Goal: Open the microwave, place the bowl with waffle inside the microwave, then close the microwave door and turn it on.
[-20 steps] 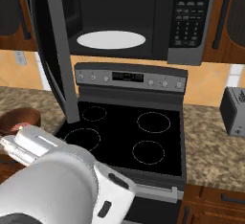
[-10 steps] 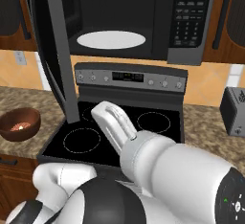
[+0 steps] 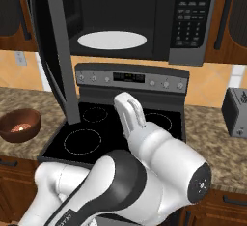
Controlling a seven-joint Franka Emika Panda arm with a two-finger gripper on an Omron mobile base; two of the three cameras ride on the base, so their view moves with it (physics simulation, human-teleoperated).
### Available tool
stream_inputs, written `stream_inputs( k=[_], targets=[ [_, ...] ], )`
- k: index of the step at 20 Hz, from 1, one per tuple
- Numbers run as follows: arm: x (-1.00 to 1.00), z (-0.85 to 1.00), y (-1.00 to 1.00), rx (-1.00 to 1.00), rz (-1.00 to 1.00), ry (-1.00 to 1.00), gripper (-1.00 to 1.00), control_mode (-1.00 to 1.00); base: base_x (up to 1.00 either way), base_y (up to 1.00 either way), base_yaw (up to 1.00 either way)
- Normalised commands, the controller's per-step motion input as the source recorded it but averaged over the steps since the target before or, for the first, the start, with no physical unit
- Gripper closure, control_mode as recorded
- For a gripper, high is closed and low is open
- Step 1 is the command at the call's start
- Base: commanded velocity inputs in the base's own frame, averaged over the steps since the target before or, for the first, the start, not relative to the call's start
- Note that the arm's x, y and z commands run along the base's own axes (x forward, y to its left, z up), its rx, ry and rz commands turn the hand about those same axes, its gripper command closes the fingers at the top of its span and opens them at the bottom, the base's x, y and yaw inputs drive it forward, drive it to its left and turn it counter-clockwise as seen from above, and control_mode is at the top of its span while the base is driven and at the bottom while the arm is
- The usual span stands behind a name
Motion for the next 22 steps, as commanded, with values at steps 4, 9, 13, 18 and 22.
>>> stream_inputs(
  k=[4,9,13,18,22],
  targets=[
    [0.83,0.0,0.23,0.16,0.02,0.0,-1.0,-1.0,0.0,0.0,0.0],
    [0.97,0.0,0.21,0.13,0.21,0.04,-1.0,-1.0,0.0,0.0,0.0],
    [0.77,0.0,0.52,0.01,0.37,0.16,-1.0,-1.0,0.0,0.0,0.0],
    [0.26,0.26,0.95,0.0,0.33,0.26,-1.0,-1.0,0.0,0.0,0.0],
    [0.0,0.69,1.0,0.0,0.28,0.16,-1.0,-1.0,0.0,0.0,0.0]
  ],
)
